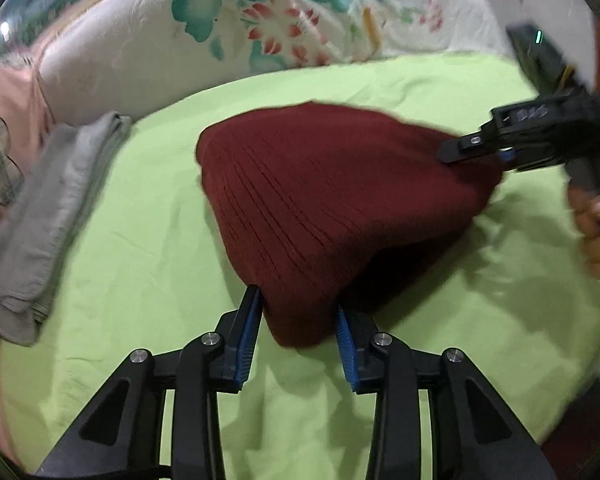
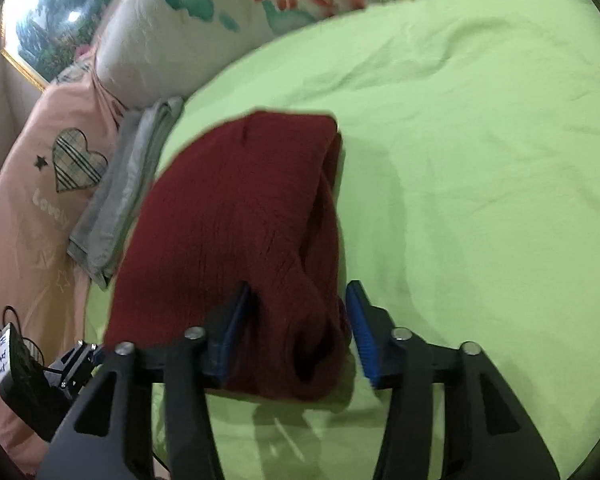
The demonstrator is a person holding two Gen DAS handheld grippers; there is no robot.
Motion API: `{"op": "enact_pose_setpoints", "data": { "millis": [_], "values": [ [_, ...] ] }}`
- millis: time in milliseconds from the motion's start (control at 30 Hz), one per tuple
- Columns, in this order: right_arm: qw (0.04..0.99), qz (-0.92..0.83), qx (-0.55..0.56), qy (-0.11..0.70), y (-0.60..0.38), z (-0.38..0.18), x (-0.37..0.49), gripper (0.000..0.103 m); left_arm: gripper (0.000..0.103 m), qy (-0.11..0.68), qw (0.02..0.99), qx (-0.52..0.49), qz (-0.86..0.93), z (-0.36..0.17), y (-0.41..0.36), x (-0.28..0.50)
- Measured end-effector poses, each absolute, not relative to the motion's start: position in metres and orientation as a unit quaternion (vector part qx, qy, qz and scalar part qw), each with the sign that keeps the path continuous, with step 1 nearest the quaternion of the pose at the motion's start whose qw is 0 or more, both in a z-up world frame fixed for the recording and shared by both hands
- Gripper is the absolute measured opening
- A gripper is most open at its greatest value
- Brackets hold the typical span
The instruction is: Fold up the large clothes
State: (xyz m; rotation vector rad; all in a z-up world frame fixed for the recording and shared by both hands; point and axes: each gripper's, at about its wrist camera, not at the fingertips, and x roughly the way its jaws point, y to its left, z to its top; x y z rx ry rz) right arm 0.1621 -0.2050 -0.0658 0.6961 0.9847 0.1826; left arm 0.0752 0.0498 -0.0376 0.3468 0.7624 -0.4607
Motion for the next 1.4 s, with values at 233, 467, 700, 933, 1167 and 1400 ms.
{"op": "enact_pose_setpoints", "data": {
  "millis": [233,467,700,933,1167,1400],
  "values": [
    [0.853,0.151,0.335,0.370,-0.209,-0.007,0.152,0.051,0.036,0.347,0.880,0.037,-0.323,0.009,0.089,0.098],
    [0.822,0.158,0.337,0.431,-0.173,-0.037,0.207,0.015,0.022,0.386,0.836,0.011,-0.391,-0.003,0.051,0.148],
    [0.829,0.142,0.313,0.442,-0.166,-0.055,0.244,0.015,0.007,0.441,0.812,0.030,-0.381,-0.054,0.031,0.155],
    [0.824,0.110,0.336,0.442,-0.185,-0.098,0.252,0.000,0.001,0.440,0.813,-0.005,-0.383,-0.067,0.026,0.163],
    [0.825,0.110,0.337,0.441,-0.187,-0.100,0.254,0.000,0.001,0.435,0.816,-0.008,-0.380,-0.070,0.021,0.163],
    [0.828,0.111,0.353,0.421,-0.197,-0.074,0.227,0.003,0.002,0.424,0.828,-0.042,-0.366,-0.040,0.049,0.140]
  ]
}}
